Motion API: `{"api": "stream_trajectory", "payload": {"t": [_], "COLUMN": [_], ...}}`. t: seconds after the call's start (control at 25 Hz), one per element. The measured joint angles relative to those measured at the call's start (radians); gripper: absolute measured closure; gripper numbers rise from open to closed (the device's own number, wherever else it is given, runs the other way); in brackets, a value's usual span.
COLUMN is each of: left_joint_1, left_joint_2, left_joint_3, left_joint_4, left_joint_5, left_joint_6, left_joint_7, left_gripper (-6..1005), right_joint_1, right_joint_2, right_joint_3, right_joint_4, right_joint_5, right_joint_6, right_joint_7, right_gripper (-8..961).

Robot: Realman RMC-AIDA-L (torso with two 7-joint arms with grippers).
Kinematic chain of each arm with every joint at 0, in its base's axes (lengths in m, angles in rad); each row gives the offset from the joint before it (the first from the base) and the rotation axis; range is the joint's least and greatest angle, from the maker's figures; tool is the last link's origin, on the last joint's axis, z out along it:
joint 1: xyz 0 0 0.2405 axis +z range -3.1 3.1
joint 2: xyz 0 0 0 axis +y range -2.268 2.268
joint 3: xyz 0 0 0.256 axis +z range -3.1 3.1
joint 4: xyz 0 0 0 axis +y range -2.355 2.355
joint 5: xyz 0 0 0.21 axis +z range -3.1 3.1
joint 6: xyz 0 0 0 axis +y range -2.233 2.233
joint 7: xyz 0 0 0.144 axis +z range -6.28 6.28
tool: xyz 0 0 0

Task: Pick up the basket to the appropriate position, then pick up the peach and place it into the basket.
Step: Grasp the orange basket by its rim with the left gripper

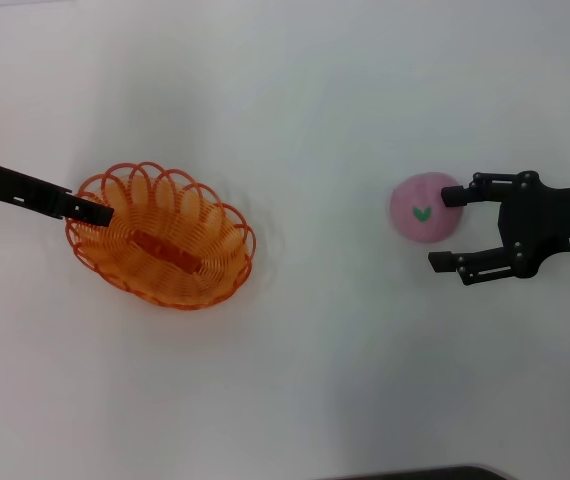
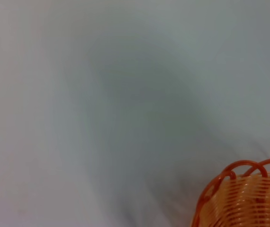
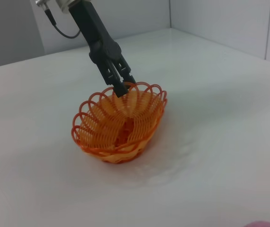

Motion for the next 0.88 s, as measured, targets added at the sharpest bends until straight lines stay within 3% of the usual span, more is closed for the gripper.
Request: {"api": "stream_trajectory", "payload": {"t": [0.56, 0.68, 0.88], "left_joint_1": [-0.03, -0.03, -0.03], "left_joint_2": [-0.004, -0.004, -0.006], "left_joint_3": [0.034, 0.052, 0.074], "left_joint_4": [-0.051, -0.051, -0.052], "left_joint_5": [0.022, 0.023, 0.036], "left_joint_6": [-0.036, -0.041, -0.065], "left_joint_7": [0.007, 0.006, 0.001], "left_gripper": [176, 214, 365], "right_joint_1": [0.004, 0.004, 0.003], "right_joint_2": [0.001, 0.002, 0.004], "right_joint_3": [0.001, 0.001, 0.003], "right_joint_4": [-0.001, -0.003, -0.015], "right_joint_5": [0.0, 0.0, -0.001], "right_joint_6": [0.0, 0.0, 0.0], "right_joint_7": [0.01, 0.011, 0.013], "right_gripper": [49, 50, 50]}}
